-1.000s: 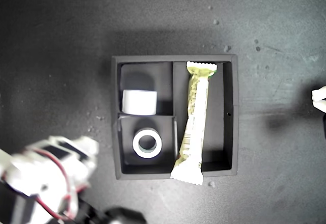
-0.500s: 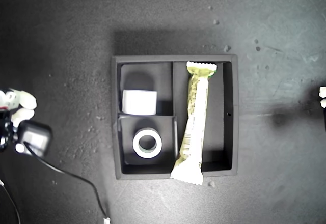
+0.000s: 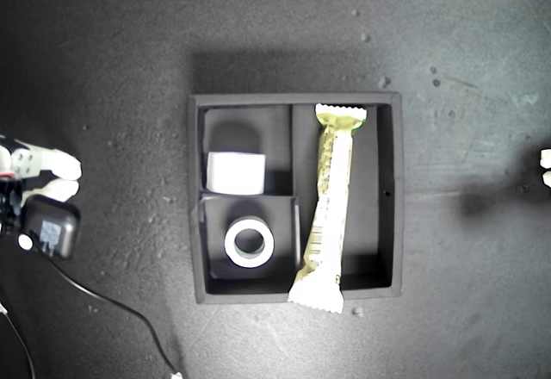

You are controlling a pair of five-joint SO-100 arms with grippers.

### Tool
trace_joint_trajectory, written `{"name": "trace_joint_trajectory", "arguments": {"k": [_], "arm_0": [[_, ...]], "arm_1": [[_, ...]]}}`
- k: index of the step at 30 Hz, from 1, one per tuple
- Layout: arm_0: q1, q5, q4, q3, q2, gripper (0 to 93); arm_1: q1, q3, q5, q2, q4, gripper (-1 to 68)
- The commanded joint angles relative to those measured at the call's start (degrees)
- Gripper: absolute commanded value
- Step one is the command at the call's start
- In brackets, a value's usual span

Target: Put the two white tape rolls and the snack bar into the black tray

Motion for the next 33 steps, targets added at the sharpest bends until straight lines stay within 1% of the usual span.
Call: {"name": "trace_joint_trajectory", "arguments": {"k": [1, 4, 5, 6, 9, 12, 14, 33], "arm_0": [[-0.70, -1.93, 0.79, 4.13, 2.81, 0.2], [0.09, -8.00, 0.97, 4.13, 1.93, 0.2], [0.09, -8.35, 0.97, 4.13, 2.02, 0.2], [-0.53, -7.03, 0.97, 4.13, 2.02, 0.2], [-1.58, -0.09, 0.79, 4.13, 2.99, 0.2], [-1.58, 3.43, 0.79, 4.13, 2.99, 0.2], [-1.58, 8.96, 0.79, 4.13, 2.99, 0.2], [-1.58, 8.79, 0.79, 4.13, 2.99, 0.2]], "arm_1": [[0.09, 0.79, -1.49, 1.49, 0.44, 4.0], [0.18, 0.79, -1.49, 1.49, 0.44, 4.0], [0.18, 0.79, -1.49, 1.49, 0.44, 4.0], [0.09, 0.79, -1.49, 1.49, 0.44, 4.0], [-0.09, 0.79, -1.49, 1.49, 0.44, 4.0], [-0.09, 0.79, -1.49, 1.49, 0.44, 4.0], [-0.09, 0.79, -1.49, 1.49, 0.44, 4.0], [-0.09, 0.79, -1.49, 1.49, 0.44, 4.0]]}}
